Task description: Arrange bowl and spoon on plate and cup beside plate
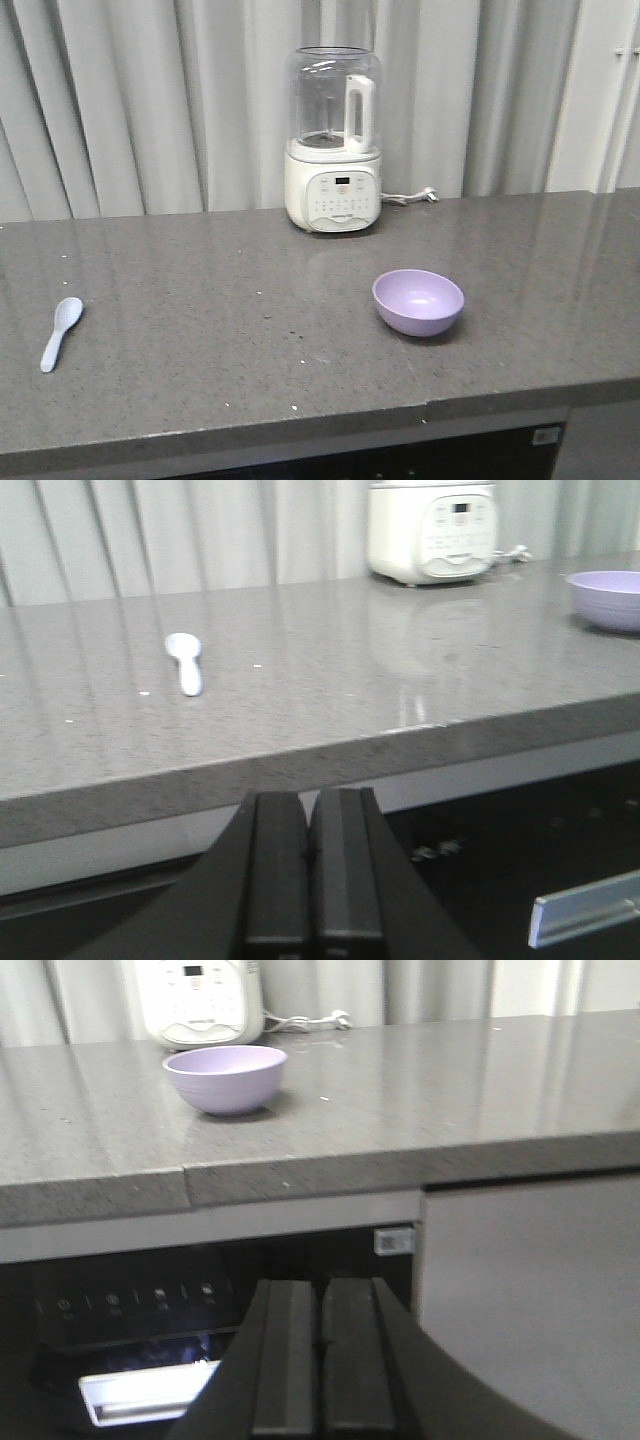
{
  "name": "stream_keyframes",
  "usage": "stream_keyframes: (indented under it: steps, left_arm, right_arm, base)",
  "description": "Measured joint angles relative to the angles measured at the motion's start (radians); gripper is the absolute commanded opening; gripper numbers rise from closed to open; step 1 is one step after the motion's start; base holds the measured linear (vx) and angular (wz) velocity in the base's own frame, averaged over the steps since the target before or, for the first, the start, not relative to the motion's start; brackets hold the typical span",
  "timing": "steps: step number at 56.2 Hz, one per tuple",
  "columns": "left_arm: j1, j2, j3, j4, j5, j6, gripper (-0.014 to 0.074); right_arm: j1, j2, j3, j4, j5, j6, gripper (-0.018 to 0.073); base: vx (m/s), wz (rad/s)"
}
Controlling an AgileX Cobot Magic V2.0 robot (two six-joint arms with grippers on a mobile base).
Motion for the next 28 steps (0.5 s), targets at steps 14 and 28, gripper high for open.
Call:
stream_keyframes:
  steps: [14, 28]
  left_arm:
    - [0.000, 0.000, 0.000, 0.000, 0.000, 0.000, 0.0000]
    - [0.000, 0.000, 0.000, 0.000, 0.000, 0.000, 0.0000]
  right_arm:
    - [0.000, 0.000, 0.000, 0.000, 0.000, 0.000, -0.0006]
    - [0.000, 0.000, 0.000, 0.000, 0.000, 0.000, -0.0006]
  base:
    - [0.30, 0.37]
    - [0.28, 0.23]
